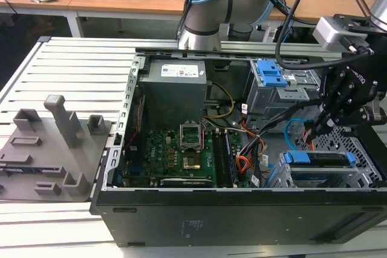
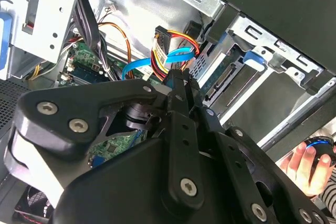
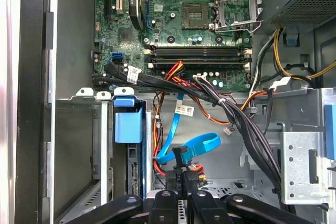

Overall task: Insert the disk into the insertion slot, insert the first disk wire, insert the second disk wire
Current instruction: 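Insert the first disk wire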

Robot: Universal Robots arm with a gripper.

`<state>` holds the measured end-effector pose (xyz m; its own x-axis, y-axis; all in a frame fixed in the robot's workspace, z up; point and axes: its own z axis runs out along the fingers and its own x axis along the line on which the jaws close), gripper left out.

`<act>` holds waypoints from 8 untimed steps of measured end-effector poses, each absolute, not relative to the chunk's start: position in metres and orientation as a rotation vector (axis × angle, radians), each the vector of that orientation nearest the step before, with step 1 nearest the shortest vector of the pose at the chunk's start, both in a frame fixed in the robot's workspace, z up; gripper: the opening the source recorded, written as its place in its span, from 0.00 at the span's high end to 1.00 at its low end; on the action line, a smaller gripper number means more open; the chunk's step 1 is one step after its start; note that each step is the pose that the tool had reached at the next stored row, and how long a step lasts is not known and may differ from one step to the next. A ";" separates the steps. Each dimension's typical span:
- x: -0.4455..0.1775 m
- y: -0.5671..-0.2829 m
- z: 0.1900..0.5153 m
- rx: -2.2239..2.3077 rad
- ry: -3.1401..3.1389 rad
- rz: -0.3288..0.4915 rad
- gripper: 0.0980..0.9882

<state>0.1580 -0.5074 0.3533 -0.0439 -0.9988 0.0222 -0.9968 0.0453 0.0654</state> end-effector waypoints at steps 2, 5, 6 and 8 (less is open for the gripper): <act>0.158 -0.507 0.353 2.129 -2.226 -0.049 0.93; 0.158 -0.507 0.353 2.129 -2.226 -0.049 0.93; 0.158 -0.507 0.353 2.129 -2.226 -0.049 0.93; 0.158 -0.507 0.353 2.129 -2.226 -0.049 0.93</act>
<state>0.1580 -0.5074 0.3529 -0.0439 -0.9988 0.0222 -0.9968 0.0453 0.0653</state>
